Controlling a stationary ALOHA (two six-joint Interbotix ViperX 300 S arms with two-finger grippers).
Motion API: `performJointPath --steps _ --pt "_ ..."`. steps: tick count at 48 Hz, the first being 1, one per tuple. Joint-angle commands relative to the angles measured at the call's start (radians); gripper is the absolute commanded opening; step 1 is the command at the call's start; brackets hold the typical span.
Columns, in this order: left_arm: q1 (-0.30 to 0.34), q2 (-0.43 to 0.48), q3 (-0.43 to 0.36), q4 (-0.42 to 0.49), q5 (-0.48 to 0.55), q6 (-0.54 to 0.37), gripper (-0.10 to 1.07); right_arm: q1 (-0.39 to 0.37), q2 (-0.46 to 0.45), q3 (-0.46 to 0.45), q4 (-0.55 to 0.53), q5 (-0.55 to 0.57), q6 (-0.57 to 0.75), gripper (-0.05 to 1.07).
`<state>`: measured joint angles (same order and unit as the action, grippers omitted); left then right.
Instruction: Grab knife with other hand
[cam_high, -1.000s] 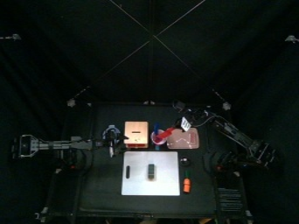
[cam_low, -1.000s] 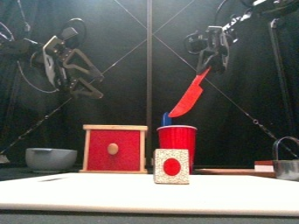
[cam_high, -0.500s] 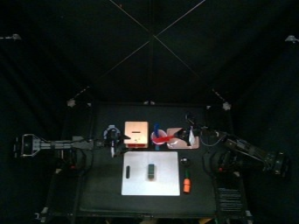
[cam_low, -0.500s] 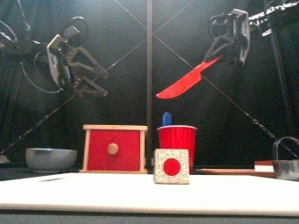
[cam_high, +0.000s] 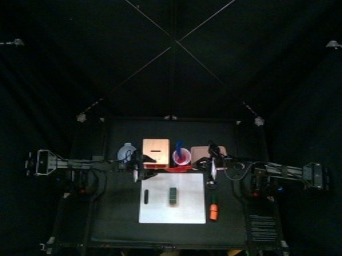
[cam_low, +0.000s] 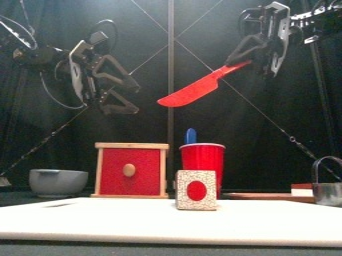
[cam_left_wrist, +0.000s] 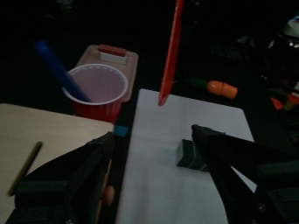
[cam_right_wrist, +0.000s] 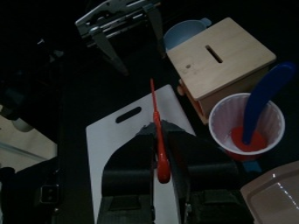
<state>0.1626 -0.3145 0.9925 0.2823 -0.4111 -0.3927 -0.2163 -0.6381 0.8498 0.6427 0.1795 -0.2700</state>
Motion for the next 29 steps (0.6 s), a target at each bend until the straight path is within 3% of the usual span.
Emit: performJointPath --steps 1,14,29 --pt "-0.005 0.032 -0.051 0.002 -0.038 0.002 1.02 0.020 0.015 -0.009 0.000 -0.044 -0.003 0.45" --pt "-0.014 0.143 -0.103 0.015 -0.141 0.005 1.02 0.058 0.067 -0.015 0.003 -0.097 -0.003 0.45" --pt "-0.035 0.227 -0.161 0.061 -0.150 0.002 0.97 0.095 0.080 -0.018 0.003 -0.147 -0.003 0.45"
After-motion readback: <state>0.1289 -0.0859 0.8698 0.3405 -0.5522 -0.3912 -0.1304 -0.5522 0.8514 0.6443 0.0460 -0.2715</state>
